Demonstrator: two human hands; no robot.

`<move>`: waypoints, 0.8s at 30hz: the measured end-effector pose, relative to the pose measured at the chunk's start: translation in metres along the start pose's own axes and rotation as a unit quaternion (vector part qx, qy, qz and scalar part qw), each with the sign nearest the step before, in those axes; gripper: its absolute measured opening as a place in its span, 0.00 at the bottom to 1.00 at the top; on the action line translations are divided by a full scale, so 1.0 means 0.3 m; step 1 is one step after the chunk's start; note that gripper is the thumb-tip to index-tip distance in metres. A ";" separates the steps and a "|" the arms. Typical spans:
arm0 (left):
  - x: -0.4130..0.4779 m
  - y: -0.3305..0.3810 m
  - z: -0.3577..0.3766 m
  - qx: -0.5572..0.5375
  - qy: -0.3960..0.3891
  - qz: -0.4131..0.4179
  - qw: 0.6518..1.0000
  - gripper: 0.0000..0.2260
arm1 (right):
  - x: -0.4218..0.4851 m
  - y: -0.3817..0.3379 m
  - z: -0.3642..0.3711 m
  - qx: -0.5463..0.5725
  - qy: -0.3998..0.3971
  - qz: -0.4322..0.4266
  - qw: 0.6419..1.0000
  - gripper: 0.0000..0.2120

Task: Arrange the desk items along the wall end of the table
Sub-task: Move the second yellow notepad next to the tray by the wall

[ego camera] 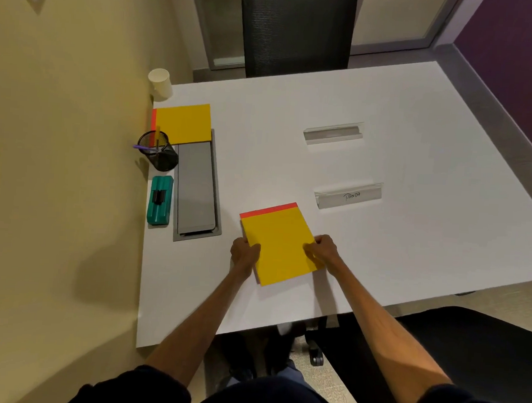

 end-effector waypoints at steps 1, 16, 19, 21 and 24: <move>-0.003 0.015 -0.007 -0.033 -0.006 0.005 0.999 0.03 | 0.008 -0.007 -0.003 0.022 -0.003 0.001 1.000 0.09; 0.019 0.115 -0.115 -0.329 -0.030 -0.037 0.943 0.07 | 0.006 -0.228 0.122 0.385 -0.015 0.029 0.922 0.15; -0.005 0.148 -0.162 -0.341 -0.015 0.014 0.940 0.04 | 0.025 -0.284 0.140 0.418 0.004 0.001 0.909 0.24; -0.016 0.159 -0.227 -0.334 0.010 0.046 0.942 0.06 | 0.034 -0.318 0.150 0.419 -0.017 -0.009 0.908 0.25; -0.010 0.135 -0.372 -0.285 0.080 0.080 0.952 0.17 | 0.038 -0.327 0.149 0.396 -0.041 -0.012 0.917 0.26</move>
Point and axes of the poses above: each hand's wrist, its own x-axis towards the middle knuckle, its own z-axis out of the palm, y = z × x, the point moved 9 cm from there along x, towards the middle knuckle, and after that the axes turned 8 degrees about -z, right-handed, at the moved point
